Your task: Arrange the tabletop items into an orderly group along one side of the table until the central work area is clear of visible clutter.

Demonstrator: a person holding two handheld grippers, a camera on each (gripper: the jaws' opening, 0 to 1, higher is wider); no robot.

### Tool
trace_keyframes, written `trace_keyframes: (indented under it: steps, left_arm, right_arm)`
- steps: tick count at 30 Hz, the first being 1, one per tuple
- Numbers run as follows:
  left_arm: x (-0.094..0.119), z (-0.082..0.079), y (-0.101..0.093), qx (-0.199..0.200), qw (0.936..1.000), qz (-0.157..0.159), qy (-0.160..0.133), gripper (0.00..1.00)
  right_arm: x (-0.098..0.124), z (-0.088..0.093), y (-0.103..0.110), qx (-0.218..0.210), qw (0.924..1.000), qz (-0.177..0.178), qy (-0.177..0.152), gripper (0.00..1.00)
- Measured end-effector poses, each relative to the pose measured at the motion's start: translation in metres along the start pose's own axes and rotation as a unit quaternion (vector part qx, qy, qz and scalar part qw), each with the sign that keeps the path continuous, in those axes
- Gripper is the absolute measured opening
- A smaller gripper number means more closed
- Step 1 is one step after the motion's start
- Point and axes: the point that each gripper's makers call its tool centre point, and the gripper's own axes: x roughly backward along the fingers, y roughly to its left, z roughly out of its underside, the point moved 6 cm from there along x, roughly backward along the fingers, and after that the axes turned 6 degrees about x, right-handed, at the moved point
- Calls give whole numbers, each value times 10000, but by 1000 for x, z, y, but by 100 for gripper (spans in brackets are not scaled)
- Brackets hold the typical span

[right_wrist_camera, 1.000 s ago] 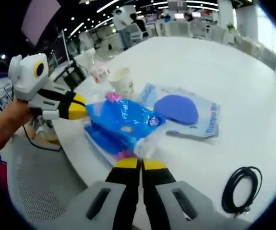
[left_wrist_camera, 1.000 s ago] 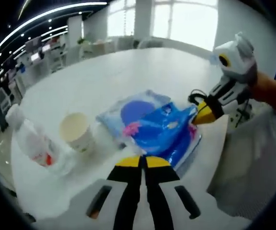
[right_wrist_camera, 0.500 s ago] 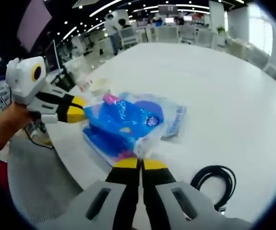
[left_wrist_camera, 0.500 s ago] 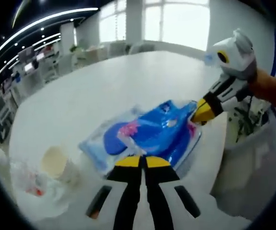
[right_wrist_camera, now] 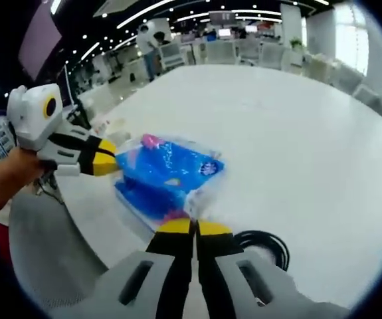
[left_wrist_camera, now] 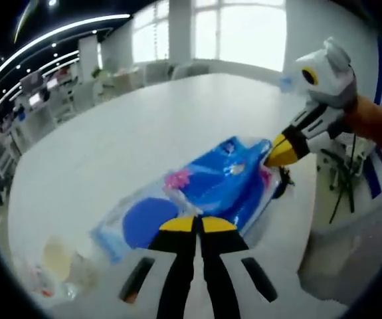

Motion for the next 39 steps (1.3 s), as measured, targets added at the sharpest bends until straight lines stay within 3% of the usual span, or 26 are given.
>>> trace_keyframes:
  steps: [14,19,27,39]
  left_arm:
    - [-40,-24,-14,276,9987,181,-400,0]
    - [-54,-38,-24,174,9986,244,-437,0]
    - [-80,-60,-28,104,9988,288,-374,0]
    - [-108,-60,-24,295,9991,263,-128,0]
  right_arm:
    - [13,4,-48,-86,9995,278,-118,1]
    - [16,4,-64,-46,9990,422,-107,1]
    - [22,1,-93,-124,9984,539,-139,1]
    - [2,1,-122,-232,9984,517,-25,1]
